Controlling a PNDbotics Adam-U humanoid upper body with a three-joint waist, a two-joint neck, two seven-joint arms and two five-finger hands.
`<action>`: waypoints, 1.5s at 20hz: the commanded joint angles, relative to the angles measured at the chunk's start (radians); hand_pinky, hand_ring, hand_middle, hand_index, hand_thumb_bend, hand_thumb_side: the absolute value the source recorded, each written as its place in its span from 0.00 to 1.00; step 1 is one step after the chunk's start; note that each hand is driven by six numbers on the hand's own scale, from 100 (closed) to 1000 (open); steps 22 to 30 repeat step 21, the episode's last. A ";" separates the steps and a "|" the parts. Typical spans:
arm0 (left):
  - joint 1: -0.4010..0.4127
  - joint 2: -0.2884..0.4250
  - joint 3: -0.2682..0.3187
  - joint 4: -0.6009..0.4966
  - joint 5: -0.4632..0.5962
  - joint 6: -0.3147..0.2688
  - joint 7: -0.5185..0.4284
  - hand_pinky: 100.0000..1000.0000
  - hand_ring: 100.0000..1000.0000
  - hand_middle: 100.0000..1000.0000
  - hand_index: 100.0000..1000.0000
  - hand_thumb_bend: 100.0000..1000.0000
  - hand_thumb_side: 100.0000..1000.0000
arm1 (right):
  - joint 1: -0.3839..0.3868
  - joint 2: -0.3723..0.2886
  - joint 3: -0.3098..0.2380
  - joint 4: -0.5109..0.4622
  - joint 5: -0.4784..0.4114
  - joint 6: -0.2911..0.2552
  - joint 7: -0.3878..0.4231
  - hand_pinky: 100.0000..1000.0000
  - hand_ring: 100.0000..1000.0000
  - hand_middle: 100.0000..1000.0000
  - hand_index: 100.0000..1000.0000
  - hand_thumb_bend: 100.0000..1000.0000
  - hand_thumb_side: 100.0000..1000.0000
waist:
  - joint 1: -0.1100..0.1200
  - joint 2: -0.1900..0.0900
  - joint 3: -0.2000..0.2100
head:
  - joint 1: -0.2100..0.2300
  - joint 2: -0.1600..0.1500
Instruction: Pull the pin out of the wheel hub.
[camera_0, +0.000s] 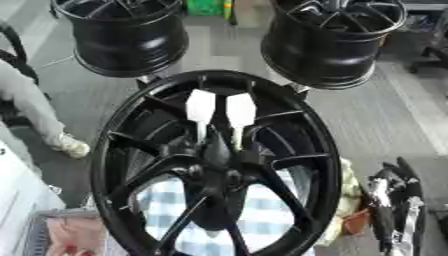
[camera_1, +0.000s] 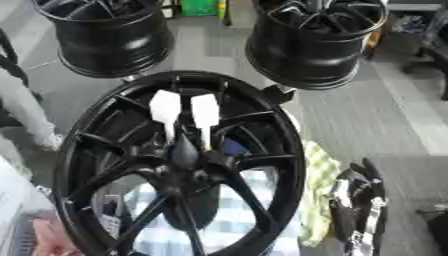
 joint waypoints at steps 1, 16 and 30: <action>-0.017 -0.027 0.005 -0.034 -0.002 -0.003 0.002 0.62 0.58 0.64 0.78 0.06 0.64 | 0.000 -0.014 0.003 -0.018 -0.002 -0.046 -0.042 0.50 0.52 0.66 0.85 0.00 0.51 | 0.000 -0.003 0.001 | 0.004 0.005; -0.075 -0.177 -0.034 0.045 -0.028 -0.022 -0.036 0.62 0.57 0.63 0.78 0.06 0.67 | -0.004 -0.014 0.015 -0.021 -0.008 -0.041 -0.024 0.50 0.52 0.66 0.85 0.00 0.51 | -0.006 0.004 0.004 | -0.029 0.005; -0.085 -0.195 -0.040 0.065 -0.034 -0.024 -0.047 0.62 0.57 0.63 0.78 0.05 0.67 | -0.006 -0.014 0.014 -0.020 -0.005 -0.039 -0.023 0.50 0.52 0.66 0.86 0.00 0.51 | -0.006 0.004 0.004 | -0.048 0.005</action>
